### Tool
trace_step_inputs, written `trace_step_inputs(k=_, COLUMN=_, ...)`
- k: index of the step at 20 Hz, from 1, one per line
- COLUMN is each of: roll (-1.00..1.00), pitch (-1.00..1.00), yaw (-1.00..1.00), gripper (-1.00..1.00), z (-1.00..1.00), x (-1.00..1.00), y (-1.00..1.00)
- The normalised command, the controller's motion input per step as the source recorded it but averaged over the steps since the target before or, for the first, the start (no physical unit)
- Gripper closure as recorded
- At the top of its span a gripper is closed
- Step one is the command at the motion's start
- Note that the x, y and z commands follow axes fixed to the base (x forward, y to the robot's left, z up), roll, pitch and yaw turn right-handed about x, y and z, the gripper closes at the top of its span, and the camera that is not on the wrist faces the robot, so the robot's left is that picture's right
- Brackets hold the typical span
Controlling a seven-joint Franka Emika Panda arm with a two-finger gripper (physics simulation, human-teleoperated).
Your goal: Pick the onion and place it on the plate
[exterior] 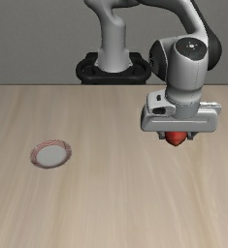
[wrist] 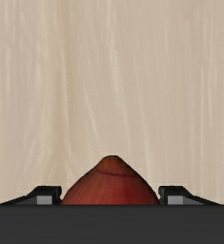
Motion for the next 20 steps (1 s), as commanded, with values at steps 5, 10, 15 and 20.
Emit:
trace_step_inputs(k=5, roll=0.00, pitch=0.00, yaw=0.00, gripper=1.00, z=0.00, x=0.00, y=-1.00)
trace_step_inputs(k=10, roll=0.00, pitch=0.00, yaw=0.00, gripper=1.00, z=0.00, x=0.00, y=-1.00)
trace_step_inputs(k=15, roll=0.00, pitch=0.00, yaw=0.00, gripper=1.00, z=0.00, x=0.00, y=-1.00)
trace_step_inputs(k=20, roll=0.00, pitch=0.00, yaw=0.00, gripper=1.00, z=0.00, x=0.00, y=-1.00)
